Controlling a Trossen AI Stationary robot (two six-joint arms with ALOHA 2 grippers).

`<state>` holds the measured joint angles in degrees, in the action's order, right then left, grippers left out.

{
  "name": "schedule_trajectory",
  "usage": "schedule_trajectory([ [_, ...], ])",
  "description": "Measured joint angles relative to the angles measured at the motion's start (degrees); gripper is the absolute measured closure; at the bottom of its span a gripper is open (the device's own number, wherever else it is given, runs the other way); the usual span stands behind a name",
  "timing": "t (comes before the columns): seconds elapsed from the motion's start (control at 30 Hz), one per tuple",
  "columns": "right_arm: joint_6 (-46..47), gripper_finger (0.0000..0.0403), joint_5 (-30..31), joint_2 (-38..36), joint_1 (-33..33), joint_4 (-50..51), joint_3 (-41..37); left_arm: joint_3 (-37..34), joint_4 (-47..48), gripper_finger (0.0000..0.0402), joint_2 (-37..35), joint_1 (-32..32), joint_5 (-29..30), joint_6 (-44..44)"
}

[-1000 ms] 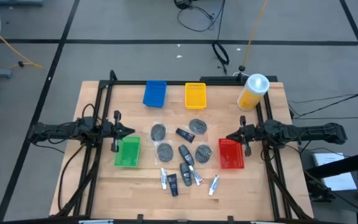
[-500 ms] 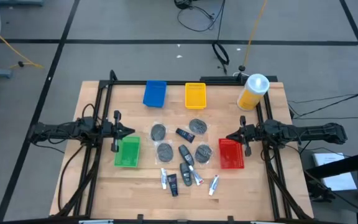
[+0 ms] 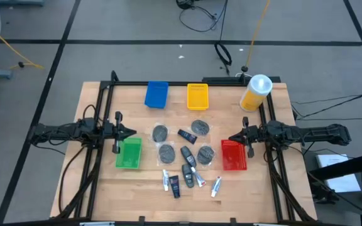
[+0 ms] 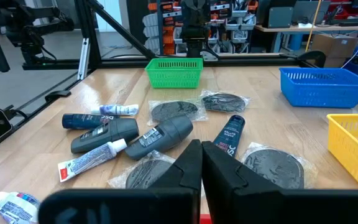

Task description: Pick & Place Travel size toiletries

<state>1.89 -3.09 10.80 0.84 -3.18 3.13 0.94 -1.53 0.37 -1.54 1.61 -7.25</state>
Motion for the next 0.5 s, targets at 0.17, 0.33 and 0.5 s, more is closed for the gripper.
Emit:
schedule_trajectory([
  [0.17,-0.02,0.0403,0.0,-0.01,0.0,0.0,-0.01,-0.01,0.01,0.0401,0.01,0.0,0.0,0.0],
  [0.33,-1.02,0.0403,1.06,0.0,0.02,-0.05,0.0,0.0,-0.01,0.0401,0.01,0.0,0.01,0.0],
  [0.5,0.13,0.0403,3.04,0.01,0.0,-3.16,-0.01,-0.01,0.01,0.0401,-0.01,0.02,0.0,0.0],
])
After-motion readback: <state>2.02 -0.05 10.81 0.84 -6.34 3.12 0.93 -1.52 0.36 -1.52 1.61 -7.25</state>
